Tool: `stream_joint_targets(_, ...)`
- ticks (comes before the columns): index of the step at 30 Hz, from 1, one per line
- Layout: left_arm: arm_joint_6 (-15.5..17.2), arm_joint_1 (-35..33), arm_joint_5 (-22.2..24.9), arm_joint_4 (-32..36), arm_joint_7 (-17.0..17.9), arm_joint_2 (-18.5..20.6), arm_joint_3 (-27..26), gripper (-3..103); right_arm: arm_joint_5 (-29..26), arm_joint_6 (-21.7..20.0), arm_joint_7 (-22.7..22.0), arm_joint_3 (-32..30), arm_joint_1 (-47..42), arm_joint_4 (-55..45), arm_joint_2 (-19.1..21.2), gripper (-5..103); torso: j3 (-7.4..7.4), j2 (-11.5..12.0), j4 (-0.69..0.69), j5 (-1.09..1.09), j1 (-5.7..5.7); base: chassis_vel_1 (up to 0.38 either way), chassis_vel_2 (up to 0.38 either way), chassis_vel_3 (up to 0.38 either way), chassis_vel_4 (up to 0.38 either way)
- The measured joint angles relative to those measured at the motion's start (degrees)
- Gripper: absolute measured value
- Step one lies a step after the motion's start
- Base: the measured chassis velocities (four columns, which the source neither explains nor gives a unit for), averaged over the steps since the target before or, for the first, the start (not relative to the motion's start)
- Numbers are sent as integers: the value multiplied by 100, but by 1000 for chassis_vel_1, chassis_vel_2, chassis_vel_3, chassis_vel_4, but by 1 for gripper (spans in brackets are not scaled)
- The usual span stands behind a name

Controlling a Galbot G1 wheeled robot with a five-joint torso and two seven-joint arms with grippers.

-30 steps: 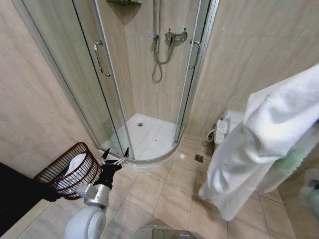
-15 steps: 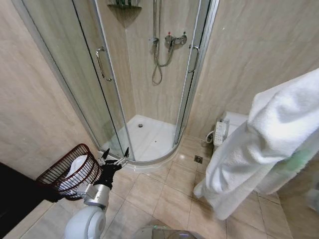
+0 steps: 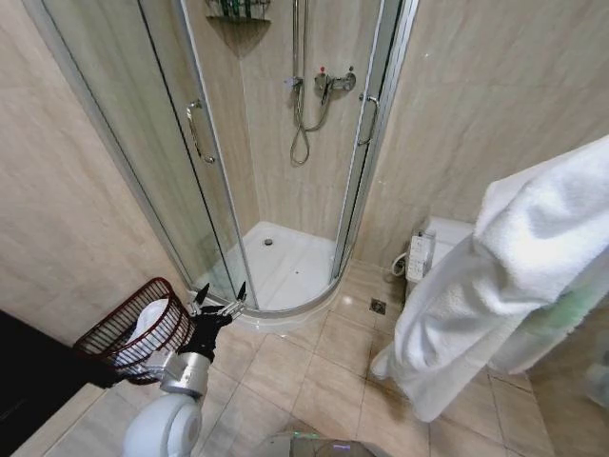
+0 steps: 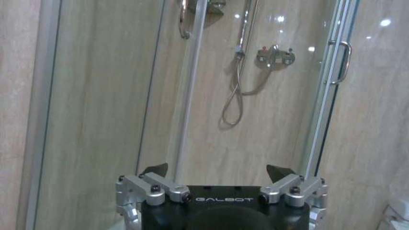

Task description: Discard the used towel into the hamper.

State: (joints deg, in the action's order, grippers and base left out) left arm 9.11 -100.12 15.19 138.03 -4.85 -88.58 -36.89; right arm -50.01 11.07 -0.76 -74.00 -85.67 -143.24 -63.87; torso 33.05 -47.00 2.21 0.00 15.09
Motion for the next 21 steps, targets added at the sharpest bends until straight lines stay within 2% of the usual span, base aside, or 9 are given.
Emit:
stream_joint_targets(10,0,0,0,0,0,0,0,100,40,-16,-2,43,-106,0,37,7,146,-259,0,-1,111,0,0,0,0)
stream_joint_targets(14,0,0,0,0,0,0,0,100,282,-28,-30,352,-182,0,-80,7,199,-355,0,2,158,0,0,0,0)
stream_joint_targets(21,0,0,0,0,0,0,0,100,286,-111,-91,332,-460,1,-203,7,303,-534,-1,0,233,0,0,0,0)
